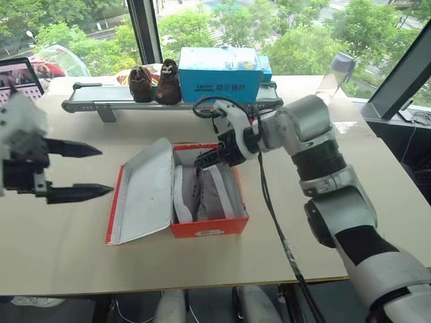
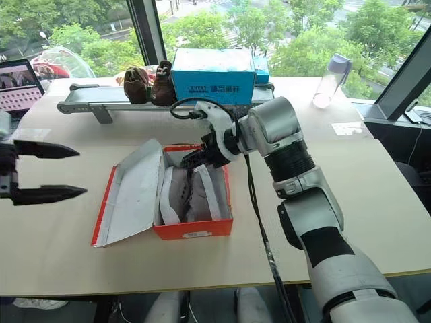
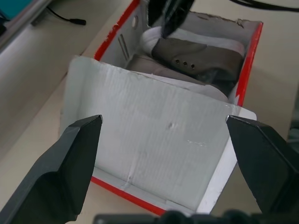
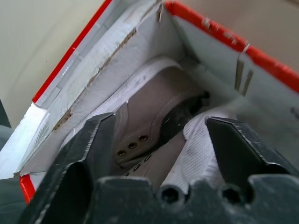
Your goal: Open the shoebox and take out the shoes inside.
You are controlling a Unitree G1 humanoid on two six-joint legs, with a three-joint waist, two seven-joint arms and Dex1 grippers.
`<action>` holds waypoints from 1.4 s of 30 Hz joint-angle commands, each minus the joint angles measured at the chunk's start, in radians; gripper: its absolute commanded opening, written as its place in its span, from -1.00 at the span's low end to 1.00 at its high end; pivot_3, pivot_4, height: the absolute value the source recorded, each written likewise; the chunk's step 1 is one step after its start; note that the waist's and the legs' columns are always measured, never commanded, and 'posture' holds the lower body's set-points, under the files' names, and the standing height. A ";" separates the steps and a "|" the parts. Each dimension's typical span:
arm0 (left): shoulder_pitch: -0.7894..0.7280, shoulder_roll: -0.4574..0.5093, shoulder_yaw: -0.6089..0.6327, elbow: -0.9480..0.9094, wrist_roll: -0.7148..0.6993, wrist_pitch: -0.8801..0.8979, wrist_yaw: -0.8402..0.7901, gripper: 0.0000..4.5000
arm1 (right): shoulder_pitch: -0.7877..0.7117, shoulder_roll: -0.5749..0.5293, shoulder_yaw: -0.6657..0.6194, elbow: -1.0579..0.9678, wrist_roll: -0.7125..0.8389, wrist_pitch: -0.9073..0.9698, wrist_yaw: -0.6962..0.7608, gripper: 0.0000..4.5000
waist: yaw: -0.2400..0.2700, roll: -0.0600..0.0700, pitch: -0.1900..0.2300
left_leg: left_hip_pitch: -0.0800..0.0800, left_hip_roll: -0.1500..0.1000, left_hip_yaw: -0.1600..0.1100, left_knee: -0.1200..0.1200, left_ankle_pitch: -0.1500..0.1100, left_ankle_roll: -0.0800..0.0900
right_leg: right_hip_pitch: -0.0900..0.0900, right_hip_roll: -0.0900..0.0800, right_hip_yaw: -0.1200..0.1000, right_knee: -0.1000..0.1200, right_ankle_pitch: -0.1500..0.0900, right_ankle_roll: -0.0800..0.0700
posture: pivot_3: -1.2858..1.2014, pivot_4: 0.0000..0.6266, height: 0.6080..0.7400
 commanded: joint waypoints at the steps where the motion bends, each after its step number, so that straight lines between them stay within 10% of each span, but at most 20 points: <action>1: -0.028 0.015 0.024 0.006 -0.003 -0.023 -0.004 1.00 | -0.067 0.031 -0.041 0.021 0.027 0.072 -0.022 0.99 | 0.001 0.000 0.000 | 0.000 0.000 0.000 0.000 0.000 0.000 | 0.000 0.000 0.000 0.000 0.000 0.000 | 0.03 -0.52 1.00; 42: 0.057 -0.079 0.004 -0.132 0.012 -0.037 0.119 1.00 | -0.169 0.037 0.102 0.479 -0.156 -0.223 0.122 0.99 | 0.000 0.000 0.000 | 0.000 0.000 0.000 0.000 0.000 0.000 | 0.000 0.000 0.000 0.000 0.000 0.000 | 0.03 -0.52 1.00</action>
